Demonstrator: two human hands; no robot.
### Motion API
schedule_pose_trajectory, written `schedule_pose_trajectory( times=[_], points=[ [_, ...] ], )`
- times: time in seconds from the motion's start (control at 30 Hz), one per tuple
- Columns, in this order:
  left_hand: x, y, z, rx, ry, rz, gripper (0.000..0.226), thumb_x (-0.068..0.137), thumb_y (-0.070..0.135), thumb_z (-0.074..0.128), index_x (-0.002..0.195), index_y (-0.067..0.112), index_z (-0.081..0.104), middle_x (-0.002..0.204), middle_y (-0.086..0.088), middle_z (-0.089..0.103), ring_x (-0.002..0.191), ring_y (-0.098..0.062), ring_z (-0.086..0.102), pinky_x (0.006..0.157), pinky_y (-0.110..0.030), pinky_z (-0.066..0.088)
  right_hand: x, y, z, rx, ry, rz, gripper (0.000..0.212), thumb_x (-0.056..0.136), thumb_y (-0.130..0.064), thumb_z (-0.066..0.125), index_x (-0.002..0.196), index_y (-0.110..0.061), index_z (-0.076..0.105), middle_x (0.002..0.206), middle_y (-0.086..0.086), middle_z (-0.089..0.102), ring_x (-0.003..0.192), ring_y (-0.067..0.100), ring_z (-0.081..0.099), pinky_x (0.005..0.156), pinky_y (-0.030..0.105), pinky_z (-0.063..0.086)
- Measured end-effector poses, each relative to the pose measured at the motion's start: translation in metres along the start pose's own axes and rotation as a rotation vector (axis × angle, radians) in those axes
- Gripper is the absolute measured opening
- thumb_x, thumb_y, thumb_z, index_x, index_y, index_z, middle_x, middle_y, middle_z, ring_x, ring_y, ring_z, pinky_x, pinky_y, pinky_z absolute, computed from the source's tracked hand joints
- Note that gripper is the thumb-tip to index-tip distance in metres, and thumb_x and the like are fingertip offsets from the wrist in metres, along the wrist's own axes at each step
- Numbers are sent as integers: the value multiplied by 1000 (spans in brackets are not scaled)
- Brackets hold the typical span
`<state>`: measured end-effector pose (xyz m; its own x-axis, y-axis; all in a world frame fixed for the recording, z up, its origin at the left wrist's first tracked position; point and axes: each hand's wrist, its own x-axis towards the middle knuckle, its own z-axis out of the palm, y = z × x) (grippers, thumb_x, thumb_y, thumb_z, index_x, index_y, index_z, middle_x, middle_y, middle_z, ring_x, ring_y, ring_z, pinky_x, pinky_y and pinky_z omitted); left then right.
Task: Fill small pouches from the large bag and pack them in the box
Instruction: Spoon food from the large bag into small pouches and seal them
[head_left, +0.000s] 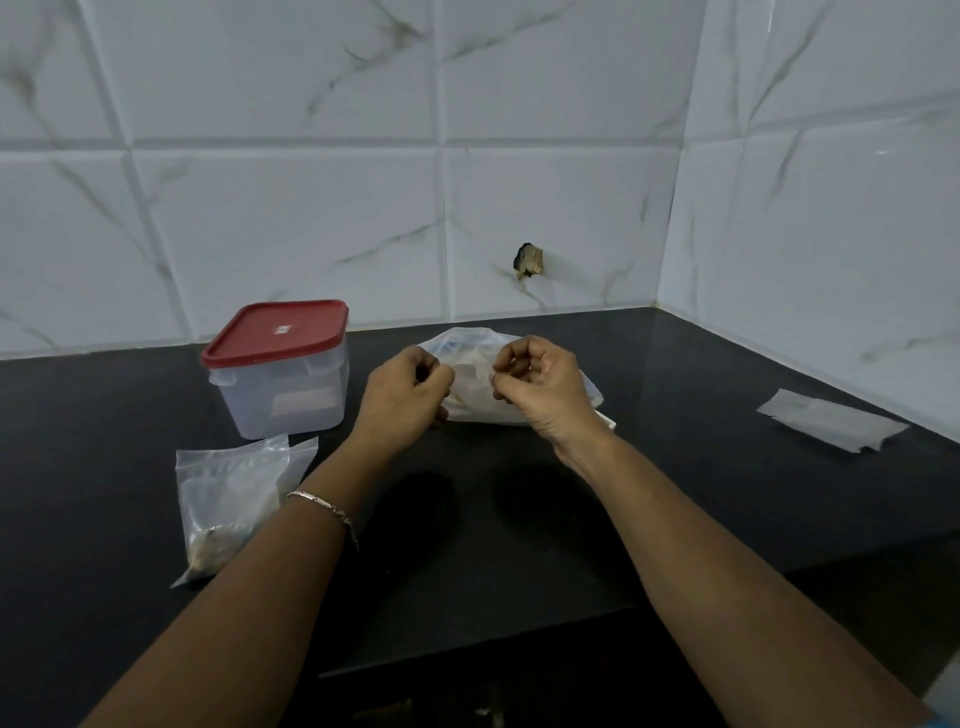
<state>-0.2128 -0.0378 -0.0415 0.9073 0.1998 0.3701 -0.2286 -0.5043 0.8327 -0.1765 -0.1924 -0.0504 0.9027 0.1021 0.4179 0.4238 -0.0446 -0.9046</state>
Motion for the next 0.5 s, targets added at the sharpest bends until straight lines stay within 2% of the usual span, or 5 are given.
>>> schedule_pose_trajectory(
  times=[0.07, 0.23, 0.33, 0.43, 0.5],
  points=[
    [0, 0, 0, -11, -2, -8, 5, 92, 18, 55, 88, 15, 57, 83, -6, 65, 68, -16, 67, 71, -38, 60, -1, 2, 1, -64, -47, -55, 23, 80, 9, 60, 79, -13, 68, 78, -4, 67, 74, 8, 62, 78, 32, 55],
    [0, 1, -2, 21, 29, 37, 13, 85, 17, 58, 76, 9, 64, 75, -8, 66, 64, -18, 64, 67, -37, 56, -5, 3, 0, -427, -87, -209, 29, 92, -7, 54, 98, -26, 76, 97, -8, 59, 86, 6, 57, 73, 11, 44],
    [0, 2, -4, -1, 50, 77, 11, 79, 16, 61, 71, 10, 65, 71, -7, 66, 66, -18, 61, 64, -35, 53, -7, 3, 0, -467, 6, -246, 21, 88, -16, 56, 88, -21, 77, 92, -9, 67, 83, 7, 61, 74, 23, 51],
    [-2, 5, -6, -37, 18, 205, 8, 76, 14, 65, 77, 7, 67, 81, -5, 67, 74, -14, 61, 69, -27, 50, -6, 1, 0, -365, 39, -165, 20, 86, -23, 59, 78, -14, 76, 75, -4, 71, 75, 13, 66, 74, 40, 56],
    [-2, 3, -7, -53, -103, 257, 31, 71, 29, 70, 97, 12, 64, 97, 2, 64, 89, -5, 60, 74, -19, 49, -5, -4, -2, -230, 17, -100, 16, 87, -18, 64, 79, -16, 77, 76, -6, 73, 77, 11, 68, 73, 37, 58]
  ],
)
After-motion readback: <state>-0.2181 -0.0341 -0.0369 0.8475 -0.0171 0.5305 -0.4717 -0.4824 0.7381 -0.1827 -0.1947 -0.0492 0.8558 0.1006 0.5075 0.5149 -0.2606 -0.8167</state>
